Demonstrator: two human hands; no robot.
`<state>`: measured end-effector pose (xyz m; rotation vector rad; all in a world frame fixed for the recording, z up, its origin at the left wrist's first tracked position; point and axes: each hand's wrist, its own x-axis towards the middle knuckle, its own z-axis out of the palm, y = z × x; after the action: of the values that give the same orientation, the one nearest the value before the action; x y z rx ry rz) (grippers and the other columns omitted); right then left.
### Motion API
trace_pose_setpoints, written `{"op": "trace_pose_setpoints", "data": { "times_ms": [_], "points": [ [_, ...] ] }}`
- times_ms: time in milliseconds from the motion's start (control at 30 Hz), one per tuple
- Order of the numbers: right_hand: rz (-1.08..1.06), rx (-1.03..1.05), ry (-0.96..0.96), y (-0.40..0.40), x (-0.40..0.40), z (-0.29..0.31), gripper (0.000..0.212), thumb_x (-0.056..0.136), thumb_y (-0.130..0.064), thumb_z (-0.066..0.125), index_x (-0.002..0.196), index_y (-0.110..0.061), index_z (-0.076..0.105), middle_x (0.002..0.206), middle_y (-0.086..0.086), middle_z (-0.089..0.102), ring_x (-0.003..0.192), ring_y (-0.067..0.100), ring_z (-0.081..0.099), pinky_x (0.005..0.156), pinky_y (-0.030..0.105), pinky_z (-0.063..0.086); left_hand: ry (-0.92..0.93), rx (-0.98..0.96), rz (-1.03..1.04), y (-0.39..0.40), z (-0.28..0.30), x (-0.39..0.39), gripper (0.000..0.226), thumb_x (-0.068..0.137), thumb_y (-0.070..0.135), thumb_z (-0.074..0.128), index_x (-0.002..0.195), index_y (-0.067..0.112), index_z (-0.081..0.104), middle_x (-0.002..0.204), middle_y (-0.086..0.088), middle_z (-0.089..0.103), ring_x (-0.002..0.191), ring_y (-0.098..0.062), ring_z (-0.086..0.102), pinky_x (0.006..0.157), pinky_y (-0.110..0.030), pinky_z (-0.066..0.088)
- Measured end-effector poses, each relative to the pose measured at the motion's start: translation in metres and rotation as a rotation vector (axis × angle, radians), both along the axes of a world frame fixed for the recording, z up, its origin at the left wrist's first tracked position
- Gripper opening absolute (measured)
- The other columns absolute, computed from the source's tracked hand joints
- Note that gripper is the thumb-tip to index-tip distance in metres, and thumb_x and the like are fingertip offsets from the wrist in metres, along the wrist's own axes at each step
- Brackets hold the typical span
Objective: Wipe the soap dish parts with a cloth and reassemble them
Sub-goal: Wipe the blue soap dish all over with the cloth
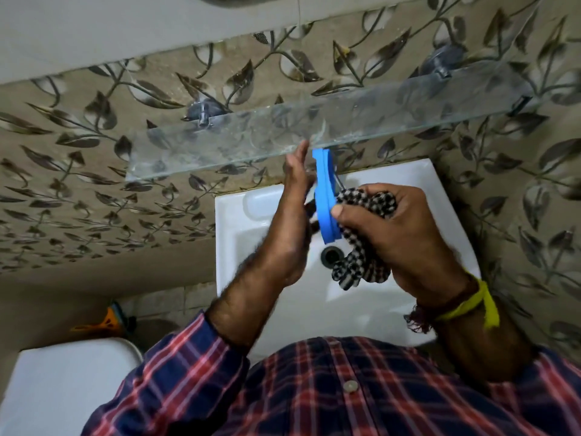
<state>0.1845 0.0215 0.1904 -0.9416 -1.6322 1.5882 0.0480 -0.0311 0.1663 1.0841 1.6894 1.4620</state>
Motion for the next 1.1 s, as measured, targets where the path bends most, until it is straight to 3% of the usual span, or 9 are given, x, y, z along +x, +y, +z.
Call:
{"op": "trace_pose_setpoints", "data": {
  "times_ms": [100, 167, 267, 367, 433, 567, 767, 1033, 1100],
  "points": [
    [0.028, -0.292, 0.054, 0.014, 0.008, 0.007, 0.012, 0.082, -0.007, 0.070, 0.075, 0.000, 0.064, 0.054, 0.003, 0.049, 0.047, 0.015, 0.043, 0.047, 0.022, 0.039, 0.455, 0.216, -0.220, -0.015, -0.033, -0.003, 0.081, 0.099, 0.066, 0.032, 0.159, 0.014, 0.019, 0.169, -0.012, 0.014, 0.157, -0.033, 0.012, 0.124, -0.056, 0.018],
    [0.080, -0.429, 0.078, 0.017, 0.010, 0.012, 0.009, 0.081, -0.006, 0.068, 0.083, -0.001, 0.060, 0.056, 0.005, 0.044, 0.049, 0.017, 0.040, 0.051, 0.026, 0.036, 0.591, 0.355, -0.252, -0.013, -0.044, -0.007, 0.081, 0.100, 0.062, 0.033, 0.158, 0.006, 0.018, 0.168, -0.012, 0.016, 0.156, -0.039, 0.012, 0.122, -0.063, 0.018],
    [0.141, -0.532, 0.117, 0.019, 0.006, 0.019, 0.032, 0.069, -0.016, 0.070, 0.094, 0.000, 0.060, 0.059, 0.009, 0.042, 0.048, 0.017, 0.043, 0.052, 0.029, 0.039, 0.607, 0.463, -0.197, 0.004, -0.044, -0.011, 0.073, 0.102, 0.059, 0.025, 0.153, 0.007, 0.026, 0.160, -0.017, 0.031, 0.153, -0.033, 0.026, 0.122, -0.060, 0.019],
    [0.154, -0.583, 0.186, 0.020, 0.001, 0.023, 0.040, 0.081, -0.010, 0.066, 0.108, 0.017, 0.056, 0.083, 0.019, 0.044, 0.066, 0.028, 0.045, 0.072, 0.046, 0.045, 0.565, 0.488, -0.092, 0.013, -0.042, -0.006, 0.070, 0.103, 0.058, 0.022, 0.143, 0.003, 0.038, 0.145, -0.011, 0.046, 0.139, -0.022, 0.045, 0.119, -0.059, 0.026],
    [0.152, -0.605, 0.242, 0.020, -0.001, 0.021, 0.030, 0.090, -0.006, 0.060, 0.110, 0.017, 0.058, 0.087, 0.019, 0.055, 0.078, 0.029, 0.054, 0.083, 0.047, 0.049, 0.468, 0.468, -0.050, 0.014, -0.041, 0.000, 0.070, 0.102, 0.059, 0.023, 0.138, 0.003, 0.042, 0.136, -0.012, 0.051, 0.129, -0.028, 0.052, 0.108, -0.065, 0.036],
    [0.243, -0.543, 0.293, 0.014, 0.002, 0.008, 0.003, 0.088, -0.003, 0.062, 0.087, -0.002, 0.065, 0.059, -0.005, 0.066, 0.054, 0.005, 0.064, 0.055, 0.020, 0.053, 0.293, 0.421, -0.034, 0.012, -0.038, -0.001, 0.069, 0.101, 0.062, 0.024, 0.136, 0.007, 0.045, 0.125, -0.023, 0.058, 0.114, -0.046, 0.059, 0.096, -0.069, 0.042],
    [0.227, -0.658, 0.324, 0.015, -0.001, 0.003, 0.032, 0.088, -0.013, 0.064, 0.112, 0.008, 0.065, 0.091, 0.011, 0.070, 0.081, 0.020, 0.070, 0.071, 0.029, 0.058, 0.214, 0.343, -0.045, 0.000, -0.042, 0.005, 0.070, 0.101, 0.061, 0.028, 0.138, 0.005, 0.046, 0.126, -0.019, 0.056, 0.114, -0.042, 0.057, 0.096, -0.064, 0.044],
    [0.286, -0.527, 0.283, 0.015, -0.004, 0.006, 0.022, 0.079, -0.013, 0.069, 0.092, 0.005, 0.068, 0.072, 0.004, 0.069, 0.064, 0.012, 0.067, 0.057, 0.022, 0.054, 0.029, 0.366, -0.053, 0.003, -0.033, 0.003, 0.073, 0.100, 0.064, 0.033, 0.139, 0.004, 0.047, 0.122, -0.010, 0.057, 0.107, -0.037, 0.058, 0.092, -0.059, 0.047],
    [0.286, -0.518, 0.294, 0.012, -0.005, 0.006, 0.017, 0.080, -0.011, 0.069, 0.092, 0.001, 0.068, 0.073, 0.004, 0.070, 0.065, 0.011, 0.068, 0.058, 0.021, 0.053, -0.028, 0.374, -0.056, 0.003, -0.031, 0.005, 0.075, 0.101, 0.063, 0.035, 0.136, -0.002, 0.045, 0.117, -0.002, 0.060, 0.100, -0.027, 0.060, 0.087, -0.045, 0.049]
  ]
}}
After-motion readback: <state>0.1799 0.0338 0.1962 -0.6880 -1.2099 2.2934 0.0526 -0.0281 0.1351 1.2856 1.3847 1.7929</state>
